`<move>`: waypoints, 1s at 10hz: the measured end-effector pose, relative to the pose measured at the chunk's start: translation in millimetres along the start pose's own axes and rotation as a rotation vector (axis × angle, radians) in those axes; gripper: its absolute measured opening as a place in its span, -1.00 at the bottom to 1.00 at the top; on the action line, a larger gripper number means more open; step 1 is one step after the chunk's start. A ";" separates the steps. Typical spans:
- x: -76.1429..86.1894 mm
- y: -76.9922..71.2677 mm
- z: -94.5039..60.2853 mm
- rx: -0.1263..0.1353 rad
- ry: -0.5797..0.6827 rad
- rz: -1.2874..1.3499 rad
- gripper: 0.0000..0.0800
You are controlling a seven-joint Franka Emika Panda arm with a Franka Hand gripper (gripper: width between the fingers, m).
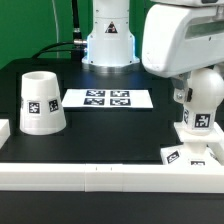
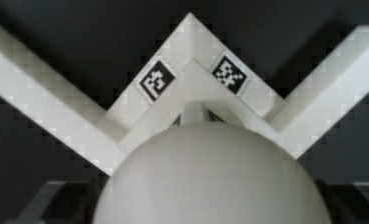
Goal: Assemble lamp
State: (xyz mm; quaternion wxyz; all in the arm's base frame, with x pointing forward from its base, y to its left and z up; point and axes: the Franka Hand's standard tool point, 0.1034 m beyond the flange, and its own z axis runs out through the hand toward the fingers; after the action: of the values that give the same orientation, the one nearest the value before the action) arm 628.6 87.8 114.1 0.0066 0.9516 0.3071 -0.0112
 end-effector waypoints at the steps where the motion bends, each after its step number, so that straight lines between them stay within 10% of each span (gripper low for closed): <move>1: 0.2 -0.3 -0.1 0.000 0.000 0.062 0.44; 10: -5.1 13.4 -6.5 0.031 0.033 0.745 0.45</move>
Offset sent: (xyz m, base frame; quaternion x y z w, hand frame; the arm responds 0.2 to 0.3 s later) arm -0.0072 0.0028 -0.0034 0.0075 0.0292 0.1770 0.9837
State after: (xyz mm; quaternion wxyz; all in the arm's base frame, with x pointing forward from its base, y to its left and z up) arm 632.5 74.0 120.8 -0.0089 0.9981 -0.0606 0.0026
